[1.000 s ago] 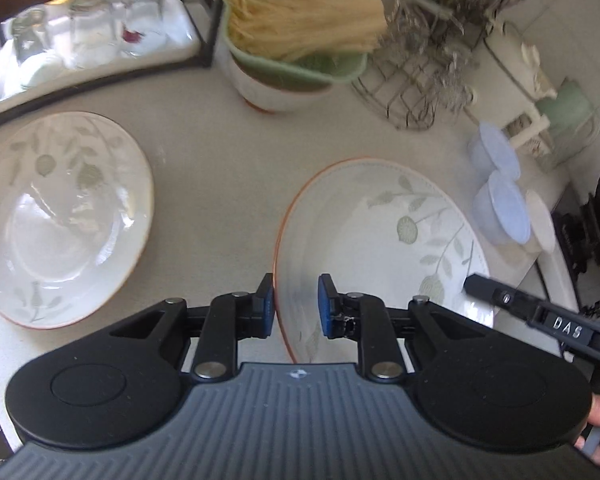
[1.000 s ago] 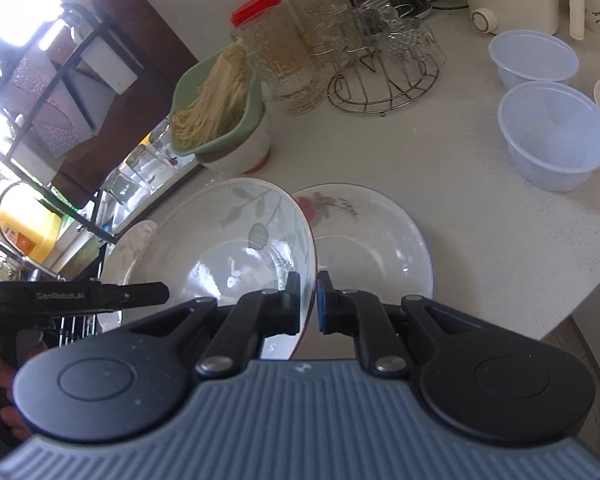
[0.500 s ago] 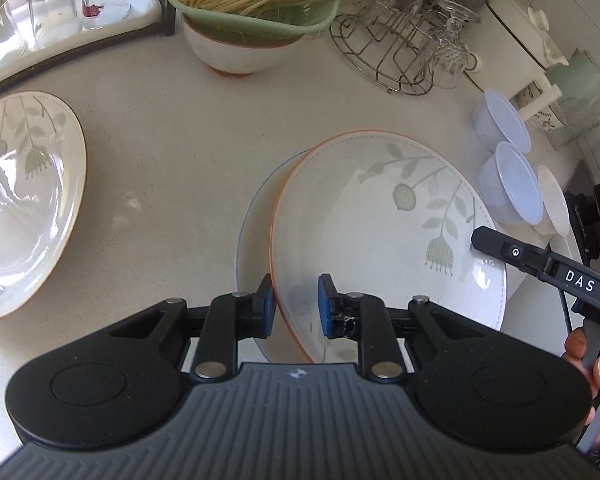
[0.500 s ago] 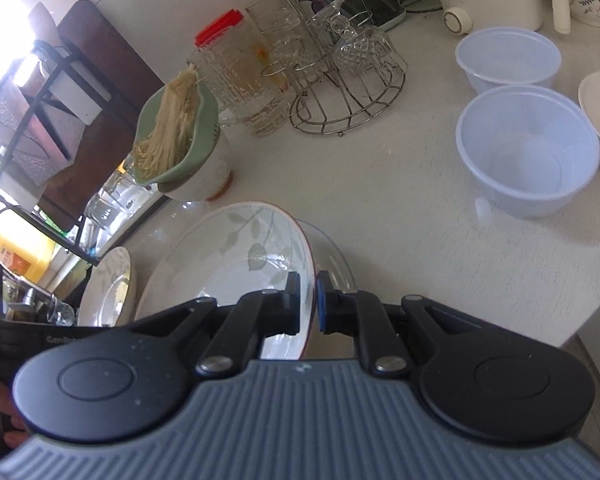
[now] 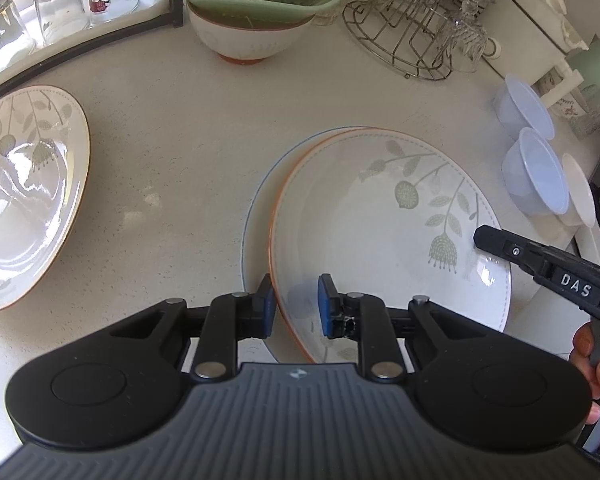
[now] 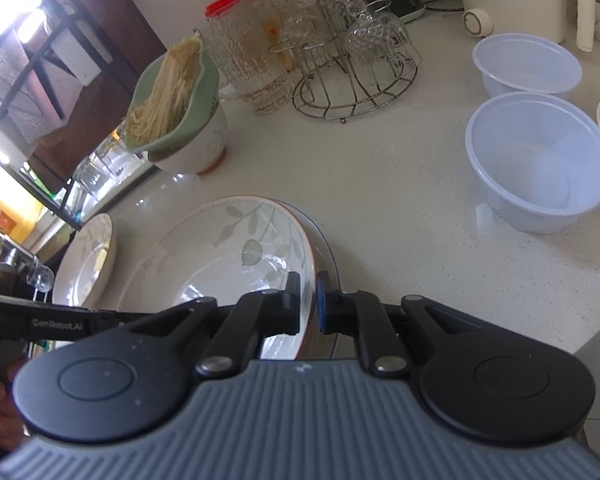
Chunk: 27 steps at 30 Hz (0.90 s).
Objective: Organize plates and bowls
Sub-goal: 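Lift the leaf-pattern plate with both grippers and carry it over the rose plate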
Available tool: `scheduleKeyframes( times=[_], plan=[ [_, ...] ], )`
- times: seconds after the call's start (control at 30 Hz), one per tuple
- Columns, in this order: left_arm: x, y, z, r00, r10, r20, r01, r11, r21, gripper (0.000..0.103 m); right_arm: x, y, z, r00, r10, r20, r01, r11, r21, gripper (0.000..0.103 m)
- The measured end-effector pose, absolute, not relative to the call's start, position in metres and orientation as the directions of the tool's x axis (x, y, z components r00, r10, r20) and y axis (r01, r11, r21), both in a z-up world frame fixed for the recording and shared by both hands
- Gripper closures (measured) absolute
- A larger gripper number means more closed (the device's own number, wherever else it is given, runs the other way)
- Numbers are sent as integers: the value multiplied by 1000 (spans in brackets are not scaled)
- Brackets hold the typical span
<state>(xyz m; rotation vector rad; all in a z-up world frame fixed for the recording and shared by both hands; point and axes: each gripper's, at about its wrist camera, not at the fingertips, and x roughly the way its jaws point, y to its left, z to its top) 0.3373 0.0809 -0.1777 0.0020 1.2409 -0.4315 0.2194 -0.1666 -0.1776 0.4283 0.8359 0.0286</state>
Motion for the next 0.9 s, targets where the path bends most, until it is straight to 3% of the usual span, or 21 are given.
scheduleKeyframes(
  times=[0.37, 0.53, 0.9],
  plan=[
    [341, 80, -175, 239, -300, -923, 253, 938, -239, 73, 221, -163, -180, 688, 166, -706, 141, 925, 354, 92],
    [344, 83, -168, 224, -316, -922, 194, 941, -276, 58, 223, -155, -183, 675, 151, -722, 143, 933, 330, 92],
    [357, 106, -170, 103, -402, -910, 84, 915, -395, 55, 232, -142, -182, 643, 120, -757, 120, 960, 254, 89]
  ],
)
